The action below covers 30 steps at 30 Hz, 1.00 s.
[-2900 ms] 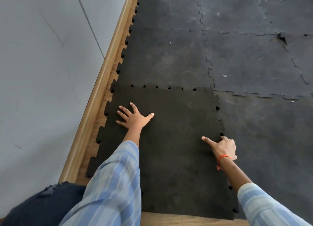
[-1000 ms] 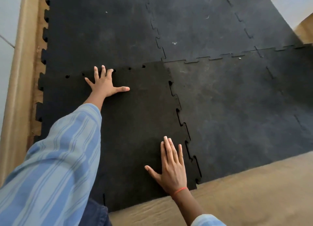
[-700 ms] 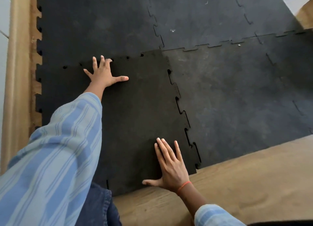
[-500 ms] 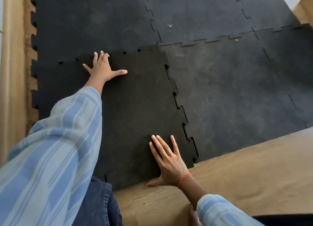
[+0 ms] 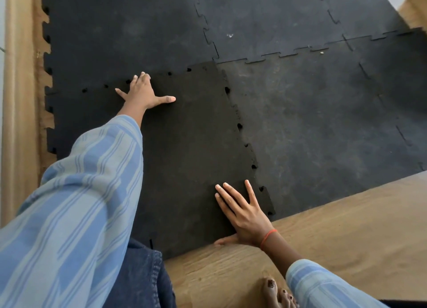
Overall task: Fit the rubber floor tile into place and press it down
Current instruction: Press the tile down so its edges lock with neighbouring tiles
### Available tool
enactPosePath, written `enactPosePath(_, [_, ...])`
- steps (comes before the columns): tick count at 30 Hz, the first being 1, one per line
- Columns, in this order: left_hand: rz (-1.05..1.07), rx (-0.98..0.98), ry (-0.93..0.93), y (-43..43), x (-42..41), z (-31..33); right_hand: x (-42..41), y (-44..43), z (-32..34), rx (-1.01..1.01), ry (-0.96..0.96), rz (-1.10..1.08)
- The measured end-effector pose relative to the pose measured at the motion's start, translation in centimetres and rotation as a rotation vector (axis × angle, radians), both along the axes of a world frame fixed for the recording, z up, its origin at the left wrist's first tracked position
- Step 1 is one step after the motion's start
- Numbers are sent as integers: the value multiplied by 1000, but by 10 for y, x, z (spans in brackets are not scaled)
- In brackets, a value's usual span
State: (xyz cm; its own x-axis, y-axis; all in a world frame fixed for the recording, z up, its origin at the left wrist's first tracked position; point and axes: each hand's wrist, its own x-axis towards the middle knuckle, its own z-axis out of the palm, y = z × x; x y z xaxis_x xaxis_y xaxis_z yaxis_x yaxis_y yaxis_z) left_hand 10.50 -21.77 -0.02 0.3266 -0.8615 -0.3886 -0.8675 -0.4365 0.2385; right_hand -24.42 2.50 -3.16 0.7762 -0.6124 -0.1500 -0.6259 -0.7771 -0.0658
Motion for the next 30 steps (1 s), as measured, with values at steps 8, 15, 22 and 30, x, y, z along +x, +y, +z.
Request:
enactPosePath(8, [-24, 30, 20, 8, -4, -7, 4, -20, 8, 17, -165, -637])
enactPosePath(15, [-83, 118, -4, 15, -9, -10, 4, -38, -4, -3, -84, -794])
enactPosePath(22, [-99, 149, -13, 15, -8, -15, 1, -39, -9, 0, -81, -800])
enactPosePath(30, [-92, 210, 16, 13, -8, -8, 34, -87, -12, 42, -85, -816])
